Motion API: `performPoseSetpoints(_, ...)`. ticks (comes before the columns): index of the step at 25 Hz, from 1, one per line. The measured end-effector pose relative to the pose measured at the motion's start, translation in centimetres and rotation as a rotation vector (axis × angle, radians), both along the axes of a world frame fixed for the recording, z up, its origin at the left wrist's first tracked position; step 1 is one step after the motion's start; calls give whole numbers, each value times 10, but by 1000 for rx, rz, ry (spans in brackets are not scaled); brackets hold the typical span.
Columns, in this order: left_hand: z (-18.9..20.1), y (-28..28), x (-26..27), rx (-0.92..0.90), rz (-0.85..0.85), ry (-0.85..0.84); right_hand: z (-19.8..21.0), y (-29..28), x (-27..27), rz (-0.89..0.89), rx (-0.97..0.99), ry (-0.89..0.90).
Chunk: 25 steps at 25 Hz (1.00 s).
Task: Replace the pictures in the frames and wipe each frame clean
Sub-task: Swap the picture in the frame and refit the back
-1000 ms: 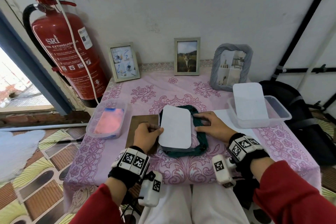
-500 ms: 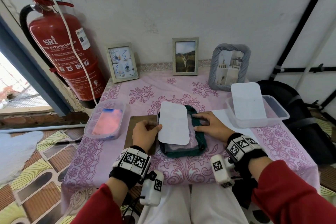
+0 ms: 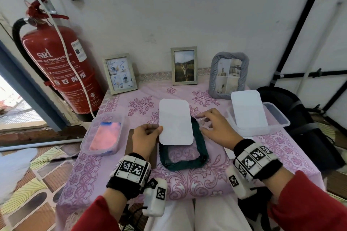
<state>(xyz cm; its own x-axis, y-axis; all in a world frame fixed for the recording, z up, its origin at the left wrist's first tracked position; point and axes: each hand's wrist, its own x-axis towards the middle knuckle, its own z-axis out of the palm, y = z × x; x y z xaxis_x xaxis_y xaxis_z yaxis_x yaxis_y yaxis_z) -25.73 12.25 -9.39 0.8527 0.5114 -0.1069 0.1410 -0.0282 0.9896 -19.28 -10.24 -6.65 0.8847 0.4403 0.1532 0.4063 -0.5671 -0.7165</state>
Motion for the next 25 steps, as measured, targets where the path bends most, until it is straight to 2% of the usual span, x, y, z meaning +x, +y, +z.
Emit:
performPoseSetpoints(3, 5, -21, 8, -5, -89, 3, 24, -27, 1, -84, -64, -158)
performPoseSetpoints(6, 6, -48, 17, -27, -171, 27, 30, -60, -1, -223, -450, -110)
performPoseSetpoints(8, 7, -66, 22, -66, -221, 44, 26, -78, -5, -224, -634, -27)
performPoseSetpoints(10, 6, -82, 26, -102, -260, 59, 19, -91, -6, -206, -586, 0)
performPoseSetpoints(13, 5, -100, 30, -168, -293, 74, 14, -100, -4, -233, -262, -45)
performPoseSetpoints(16, 5, -116, 33, -249, -299, 94, 13, -102, -1, -289, -110, -153)
performPoseSetpoints(19, 4, -132, 35, -268, -323, 118, 9, -102, -3, -263, -98, -138)
performPoseSetpoints(25, -3, -151, 35, -221, -345, 146, -1, -100, -9, -219, -208, -92)
